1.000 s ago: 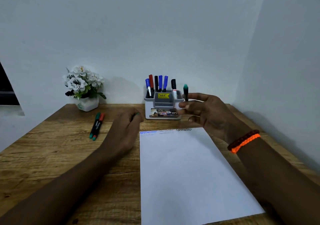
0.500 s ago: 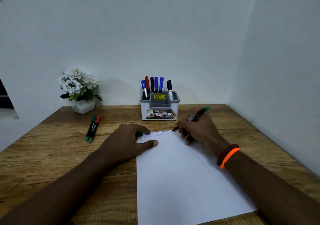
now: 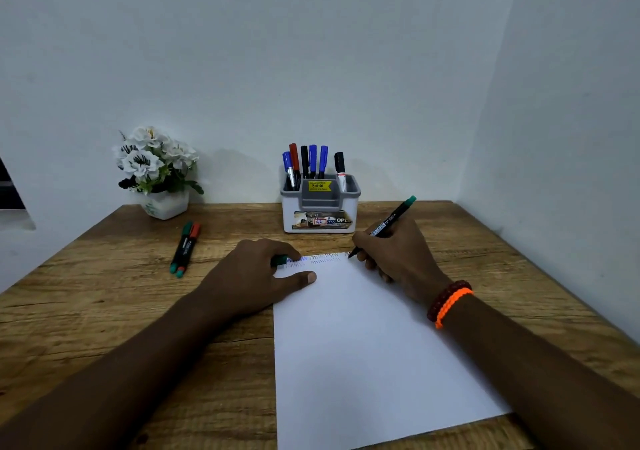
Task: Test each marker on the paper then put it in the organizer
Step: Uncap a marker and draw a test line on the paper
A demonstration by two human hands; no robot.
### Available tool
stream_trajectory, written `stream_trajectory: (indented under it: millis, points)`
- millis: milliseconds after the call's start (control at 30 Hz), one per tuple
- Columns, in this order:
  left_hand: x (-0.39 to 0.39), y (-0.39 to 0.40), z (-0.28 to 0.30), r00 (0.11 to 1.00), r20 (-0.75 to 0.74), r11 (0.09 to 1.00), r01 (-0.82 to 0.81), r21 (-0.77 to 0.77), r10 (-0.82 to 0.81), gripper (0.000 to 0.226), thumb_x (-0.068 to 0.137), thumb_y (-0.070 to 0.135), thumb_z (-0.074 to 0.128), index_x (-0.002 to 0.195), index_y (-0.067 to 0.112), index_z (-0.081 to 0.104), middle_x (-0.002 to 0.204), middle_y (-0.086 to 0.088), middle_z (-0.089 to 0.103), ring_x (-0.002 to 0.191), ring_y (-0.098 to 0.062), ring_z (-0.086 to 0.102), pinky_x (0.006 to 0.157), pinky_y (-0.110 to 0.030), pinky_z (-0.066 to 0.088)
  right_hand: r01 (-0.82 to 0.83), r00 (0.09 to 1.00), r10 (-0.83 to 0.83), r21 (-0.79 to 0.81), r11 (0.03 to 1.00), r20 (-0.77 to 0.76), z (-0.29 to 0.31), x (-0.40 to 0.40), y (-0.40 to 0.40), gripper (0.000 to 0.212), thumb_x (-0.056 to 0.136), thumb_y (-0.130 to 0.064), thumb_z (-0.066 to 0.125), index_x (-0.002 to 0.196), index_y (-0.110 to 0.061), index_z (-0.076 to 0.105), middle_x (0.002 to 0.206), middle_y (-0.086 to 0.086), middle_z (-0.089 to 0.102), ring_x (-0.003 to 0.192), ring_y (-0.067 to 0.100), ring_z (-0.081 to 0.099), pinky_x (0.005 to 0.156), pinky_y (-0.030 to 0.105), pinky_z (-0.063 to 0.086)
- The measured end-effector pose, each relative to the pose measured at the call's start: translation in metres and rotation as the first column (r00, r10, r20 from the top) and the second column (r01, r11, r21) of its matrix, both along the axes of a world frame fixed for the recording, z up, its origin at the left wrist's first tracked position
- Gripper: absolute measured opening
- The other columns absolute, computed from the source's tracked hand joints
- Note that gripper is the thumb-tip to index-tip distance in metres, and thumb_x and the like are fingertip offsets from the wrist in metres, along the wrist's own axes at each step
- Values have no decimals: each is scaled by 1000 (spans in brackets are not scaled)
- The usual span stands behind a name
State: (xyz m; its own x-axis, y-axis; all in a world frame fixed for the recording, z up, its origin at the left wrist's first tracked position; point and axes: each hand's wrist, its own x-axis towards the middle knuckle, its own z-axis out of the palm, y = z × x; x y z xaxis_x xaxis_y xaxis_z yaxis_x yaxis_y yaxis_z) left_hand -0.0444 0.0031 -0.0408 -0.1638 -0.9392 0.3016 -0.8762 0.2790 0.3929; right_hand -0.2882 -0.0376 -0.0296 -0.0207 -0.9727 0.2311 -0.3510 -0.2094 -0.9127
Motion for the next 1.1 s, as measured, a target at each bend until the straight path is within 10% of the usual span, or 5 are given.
stream_trajectory:
  millis: [1100]
  points:
    - [2, 0, -3, 1000, 2, 1000, -4, -7, 4, 59, 79, 76, 62, 121, 36, 69, 118, 14, 70, 84, 3, 57, 69, -17, 44, -1, 999, -1, -41, 999, -42, -5, -1, -3, 29, 88, -18, 74, 68, 2, 72, 57, 17, 68, 38, 19, 50, 38, 25, 38]
